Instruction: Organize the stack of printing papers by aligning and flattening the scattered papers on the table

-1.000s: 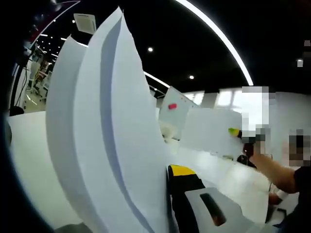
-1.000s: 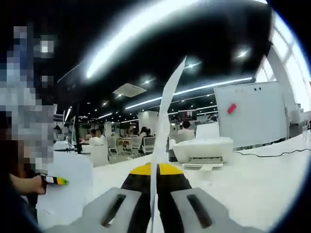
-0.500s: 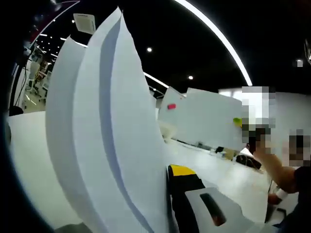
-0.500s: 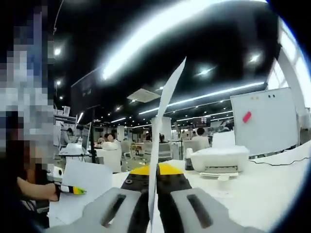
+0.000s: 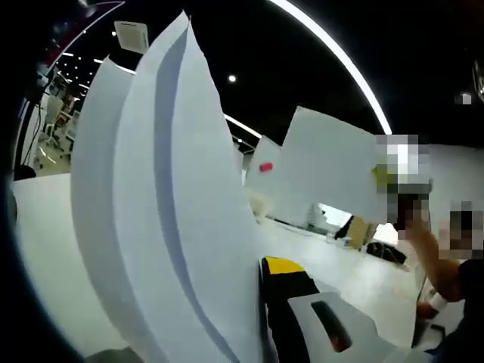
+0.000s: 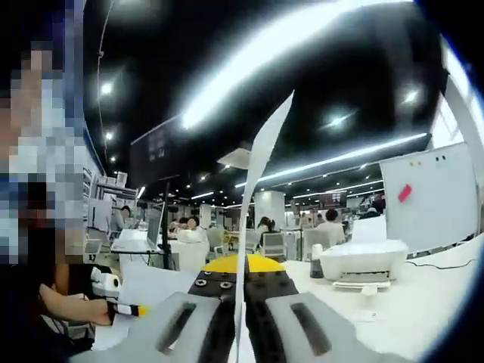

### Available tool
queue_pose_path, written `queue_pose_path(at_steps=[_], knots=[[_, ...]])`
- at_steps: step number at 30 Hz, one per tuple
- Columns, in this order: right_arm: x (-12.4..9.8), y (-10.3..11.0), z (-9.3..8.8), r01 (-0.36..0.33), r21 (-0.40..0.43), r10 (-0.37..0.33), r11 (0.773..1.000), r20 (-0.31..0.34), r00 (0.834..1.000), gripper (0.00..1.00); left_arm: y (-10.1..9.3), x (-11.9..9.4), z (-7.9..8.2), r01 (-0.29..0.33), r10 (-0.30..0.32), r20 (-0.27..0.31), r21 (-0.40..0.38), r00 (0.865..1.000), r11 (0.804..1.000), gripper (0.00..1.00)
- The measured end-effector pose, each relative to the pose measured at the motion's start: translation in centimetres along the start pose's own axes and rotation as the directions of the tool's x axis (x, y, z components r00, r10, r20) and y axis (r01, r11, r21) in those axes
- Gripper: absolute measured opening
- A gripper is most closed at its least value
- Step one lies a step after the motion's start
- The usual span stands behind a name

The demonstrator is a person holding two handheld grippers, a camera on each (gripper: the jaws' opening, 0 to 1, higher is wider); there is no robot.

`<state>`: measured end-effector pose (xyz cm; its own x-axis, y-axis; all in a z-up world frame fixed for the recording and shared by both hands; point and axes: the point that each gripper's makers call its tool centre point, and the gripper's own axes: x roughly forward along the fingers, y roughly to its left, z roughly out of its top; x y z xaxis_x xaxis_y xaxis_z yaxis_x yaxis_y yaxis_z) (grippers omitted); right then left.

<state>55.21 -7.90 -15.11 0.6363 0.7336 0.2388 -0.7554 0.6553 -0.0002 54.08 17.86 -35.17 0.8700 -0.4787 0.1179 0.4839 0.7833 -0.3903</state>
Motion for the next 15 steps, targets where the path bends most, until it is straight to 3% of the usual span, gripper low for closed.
queue_pose_path(at_steps=[15], knots=[[0.3, 5.0, 1.1, -0.132, 0.029, 0.131, 0.991, 0.029, 0.991, 0.0, 0.0, 0.1, -0.1, -0.001, 0.001, -0.003, 0.004, 1.0, 1.0, 0.08]])
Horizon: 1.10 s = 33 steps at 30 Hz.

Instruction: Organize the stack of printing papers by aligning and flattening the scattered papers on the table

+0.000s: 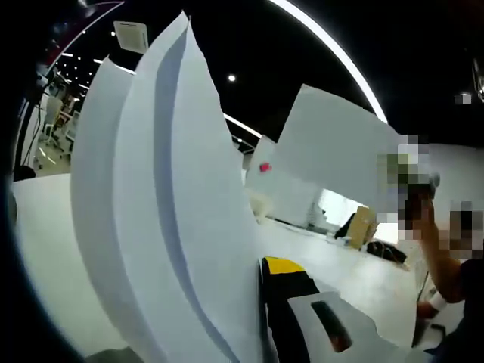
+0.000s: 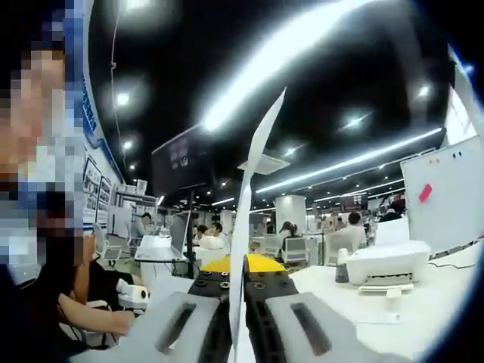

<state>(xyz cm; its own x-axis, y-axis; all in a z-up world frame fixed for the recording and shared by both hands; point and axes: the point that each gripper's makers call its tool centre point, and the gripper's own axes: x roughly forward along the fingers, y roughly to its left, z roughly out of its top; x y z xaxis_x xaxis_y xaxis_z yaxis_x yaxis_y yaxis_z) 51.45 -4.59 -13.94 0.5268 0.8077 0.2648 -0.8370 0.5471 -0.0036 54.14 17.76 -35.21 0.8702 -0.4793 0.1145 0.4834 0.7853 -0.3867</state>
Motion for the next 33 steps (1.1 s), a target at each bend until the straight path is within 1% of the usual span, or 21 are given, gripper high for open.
queue_pose_path(at_steps=[5, 12, 15, 21, 25, 27, 30, 33], knots=[[0.3, 1.8, -0.3, -0.044, 0.032, 0.044, 0.999, 0.01, 0.999, 0.0, 0.0, 0.0, 0.0, -0.002, 0.002, 0.002, 0.001, 1.0, 1.0, 0.08], [0.6, 3.5, -0.9, -0.088, 0.108, 0.082, 0.99, 0.06, 0.995, 0.0, 0.0, 0.0, 0.0, -0.002, 0.002, 0.0, 0.004, 1.0, 1.0, 0.08], [0.9, 4.0, -1.3, -0.106, 0.135, 0.099, 0.985, 0.062, 0.993, 0.0, 0.0, 0.0, 0.0, -0.003, 0.003, 0.001, 0.003, 1.0, 1.0, 0.08], [1.5, 5.4, -1.8, -0.137, 0.149, 0.13, 0.979, 0.057, 0.99, 0.0, 0.1, 0.0, 0.0, -0.003, 0.003, 0.001, 0.004, 1.0, 1.0, 0.08], [1.7, 5.9, -1.8, -0.148, 0.16, 0.139, 0.976, 0.066, 0.988, 0.0, 0.1, 0.0, 0.0, -0.003, 0.003, 0.001, 0.005, 1.0, 1.0, 0.08], [1.7, 6.1, -1.7, -0.154, 0.175, 0.142, 0.972, 0.083, 0.986, 0.0, 0.1, -0.1, 0.0, -0.003, 0.003, 0.0, 0.005, 1.0, 1.0, 0.08], [1.4, 6.1, -1.4, -0.164, 0.223, 0.138, 0.961, 0.126, 0.982, 0.0, 0.0, -0.1, 0.0, -0.002, 0.002, 0.0, 0.005, 1.0, 1.0, 0.08], [1.4, 5.7, -1.9, -0.166, 0.27, 0.13, 0.949, 0.145, 0.981, 0.0, 0.0, -0.1, 0.0, -0.002, 0.002, -0.002, 0.005, 1.0, 1.0, 0.08]])
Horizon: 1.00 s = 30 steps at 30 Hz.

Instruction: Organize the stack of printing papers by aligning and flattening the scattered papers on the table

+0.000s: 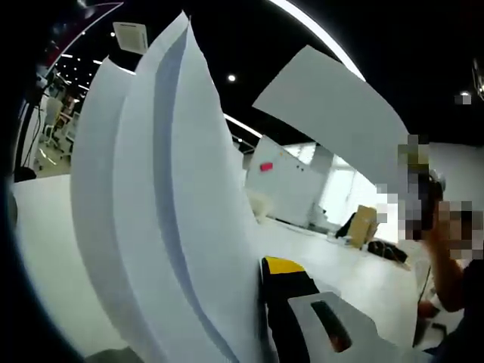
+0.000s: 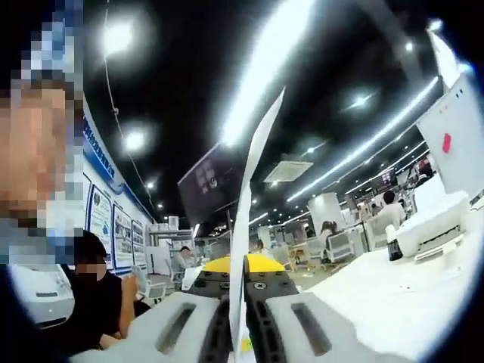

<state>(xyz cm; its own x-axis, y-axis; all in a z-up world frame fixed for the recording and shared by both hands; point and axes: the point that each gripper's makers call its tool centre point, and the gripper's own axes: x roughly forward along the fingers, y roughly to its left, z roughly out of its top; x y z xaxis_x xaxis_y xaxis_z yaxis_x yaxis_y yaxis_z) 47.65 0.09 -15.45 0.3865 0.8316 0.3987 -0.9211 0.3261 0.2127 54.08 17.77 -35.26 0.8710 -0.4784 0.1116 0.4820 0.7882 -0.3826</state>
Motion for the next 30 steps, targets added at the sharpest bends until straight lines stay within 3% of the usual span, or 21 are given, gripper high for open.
queue_pose_path(at_steps=[11, 14, 17, 20, 24, 28, 30], knots=[[-1.1, -2.4, -4.2, 0.041, 0.056, -0.043, 0.998, 0.042, 0.998, 0.0, -0.1, 0.1, -0.2, 0.002, -0.002, -0.009, 0.002, 1.0, 1.0, 0.08], [-1.6, -4.4, -5.5, 0.113, 0.093, -0.119, 0.989, 0.059, 0.991, 0.0, -0.1, 0.1, -0.2, 0.003, -0.003, -0.012, 0.0, 1.0, 1.0, 0.08], [-2.5, -6.0, -7.1, 0.198, 0.108, -0.208, 0.974, 0.092, 0.974, 0.0, -0.2, 0.1, -0.2, 0.003, -0.003, -0.008, 0.0, 1.0, 1.0, 0.08], [-2.5, -7.0, -9.0, 0.224, 0.166, -0.237, 0.96, 0.068, 0.969, 0.0, -0.1, 0.2, -0.2, 0.002, -0.002, -0.011, 0.002, 1.0, 1.0, 0.08], [-2.9, -7.8, -10.5, 0.299, 0.103, -0.304, 0.949, 0.043, 0.952, 0.0, -0.1, 0.2, -0.3, 0.004, -0.004, -0.014, 0.003, 1.0, 1.0, 0.08], [-3.1, -8.2, -11.1, 0.317, 0.095, -0.321, 0.944, 0.034, 0.946, 0.0, -0.1, 0.2, -0.4, 0.004, -0.004, -0.019, 0.007, 1.0, 1.0, 0.08], [-3.2, -8.5, -11.4, 0.342, 0.049, -0.344, 0.938, 0.027, 0.939, 0.0, -0.1, 0.2, -0.4, 0.004, -0.004, -0.02, 0.006, 1.0, 1.0, 0.08]])
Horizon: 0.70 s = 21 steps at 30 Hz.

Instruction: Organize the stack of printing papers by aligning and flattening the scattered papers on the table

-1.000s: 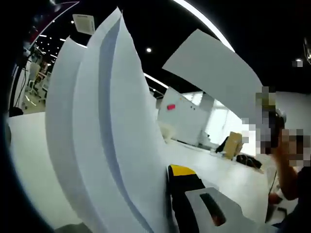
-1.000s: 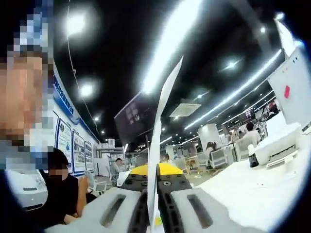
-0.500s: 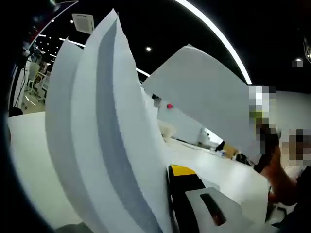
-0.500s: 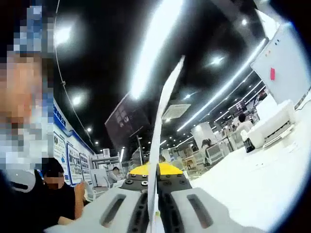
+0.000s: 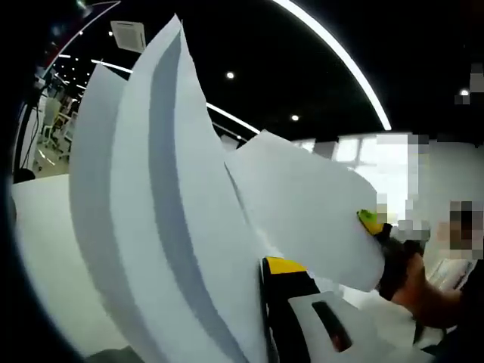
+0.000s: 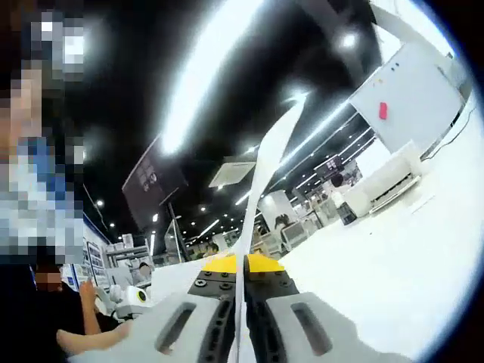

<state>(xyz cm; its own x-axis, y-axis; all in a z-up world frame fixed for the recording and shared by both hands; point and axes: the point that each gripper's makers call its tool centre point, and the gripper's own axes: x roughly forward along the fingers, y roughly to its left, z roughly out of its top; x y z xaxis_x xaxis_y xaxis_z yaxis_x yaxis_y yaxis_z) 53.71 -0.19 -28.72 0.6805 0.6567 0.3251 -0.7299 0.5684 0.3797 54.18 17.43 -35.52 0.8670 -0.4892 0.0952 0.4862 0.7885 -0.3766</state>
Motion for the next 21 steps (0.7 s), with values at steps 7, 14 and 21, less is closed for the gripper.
queue_pose_path(at_steps=[7, 14, 21], knots=[[0.2, -1.1, -1.2, 0.025, 0.038, -0.024, 0.999, -0.032, 0.999, 0.0, 0.0, 0.1, 0.0, -0.003, 0.003, -0.001, -0.005, 1.0, 1.0, 0.09], [0.2, -1.3, -2.1, 0.036, 0.087, -0.031, 0.996, -0.06, 0.998, 0.0, 0.1, 0.1, 0.0, -0.008, 0.008, -0.001, -0.007, 1.0, 1.0, 0.09], [0.5, -0.1, -3.0, 0.014, 0.042, -0.01, 0.999, -0.09, 0.996, 0.0, 0.2, 0.1, 0.0, -0.013, 0.013, -0.004, -0.004, 1.0, 1.0, 0.1]])
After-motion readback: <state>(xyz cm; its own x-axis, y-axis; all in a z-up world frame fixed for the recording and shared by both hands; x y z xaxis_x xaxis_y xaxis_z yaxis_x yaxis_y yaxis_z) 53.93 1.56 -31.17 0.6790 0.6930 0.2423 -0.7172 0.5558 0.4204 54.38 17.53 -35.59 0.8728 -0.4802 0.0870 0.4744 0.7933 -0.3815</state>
